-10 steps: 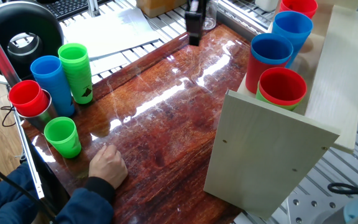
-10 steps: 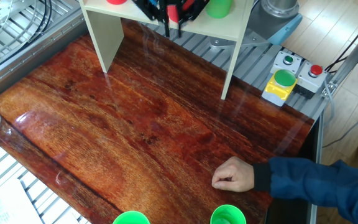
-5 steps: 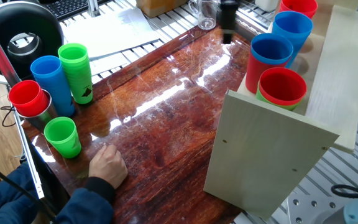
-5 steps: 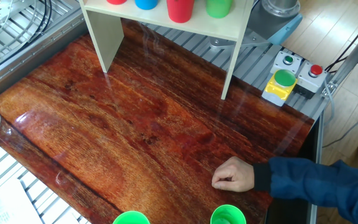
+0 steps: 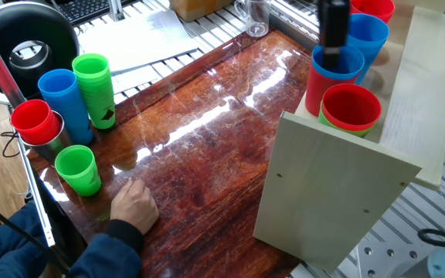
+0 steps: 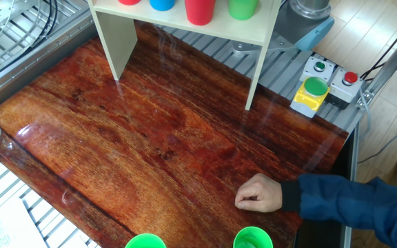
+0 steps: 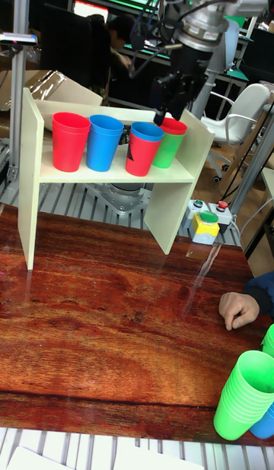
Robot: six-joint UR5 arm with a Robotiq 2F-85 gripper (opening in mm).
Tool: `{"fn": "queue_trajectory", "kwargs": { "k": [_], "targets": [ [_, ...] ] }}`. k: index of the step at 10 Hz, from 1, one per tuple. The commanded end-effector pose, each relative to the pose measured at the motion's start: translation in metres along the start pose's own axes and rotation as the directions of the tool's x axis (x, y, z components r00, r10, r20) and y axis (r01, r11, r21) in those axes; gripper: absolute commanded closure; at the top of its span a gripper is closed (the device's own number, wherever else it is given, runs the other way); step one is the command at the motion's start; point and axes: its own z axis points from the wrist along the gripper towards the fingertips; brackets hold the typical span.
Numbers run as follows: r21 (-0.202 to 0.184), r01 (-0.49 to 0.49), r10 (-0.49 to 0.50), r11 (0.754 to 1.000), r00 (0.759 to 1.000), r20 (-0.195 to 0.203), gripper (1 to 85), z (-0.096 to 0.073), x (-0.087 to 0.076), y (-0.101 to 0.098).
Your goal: Take the cups off the shelf and stack them together
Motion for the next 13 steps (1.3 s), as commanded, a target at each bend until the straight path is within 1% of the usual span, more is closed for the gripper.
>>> {"fn": "queue_trajectory", "kwargs": {
  "k": [1, 2, 3, 5, 6, 8, 9, 11, 13],
  "targets": [
    [-0.026, 0.046, -0.046, 0.999, 0.999, 0.004, 31.7, 0.012, 0.015, 0.007],
    [-0.044, 0.049, -0.048, 0.998, 0.999, 0.016, 31.3, 0.013, 0.013, 0.011],
    [-0.056, 0.051, -0.05, 0.997, 0.999, 0.015, 30.7, 0.015, 0.015, 0.014],
    [-0.041, 0.049, -0.049, 0.998, 0.999, 0.015, 30.7, 0.025, 0.016, 0.011],
    [-0.039, 0.046, -0.045, 0.998, 0.999, 0.023, 30.7, 0.03, 0.015, 0.011],
    [-0.029, 0.042, -0.041, 0.999, 0.999, 0.02, 30.3, 0.033, 0.016, 0.009],
    [-0.027, 0.04, -0.04, 0.999, 0.999, 0.022, 30.3, 0.034, 0.014, 0.009],
    [-0.01, 0.042, -0.041, 0.999, 0.998, 0.039, 30.3, 0.041, 0.008, 0.004],
    [-0.002, 0.05, -0.05, 0.999, 0.997, 0.054, 30.7, 0.047, 0.003, -0.001]
  ]
}}
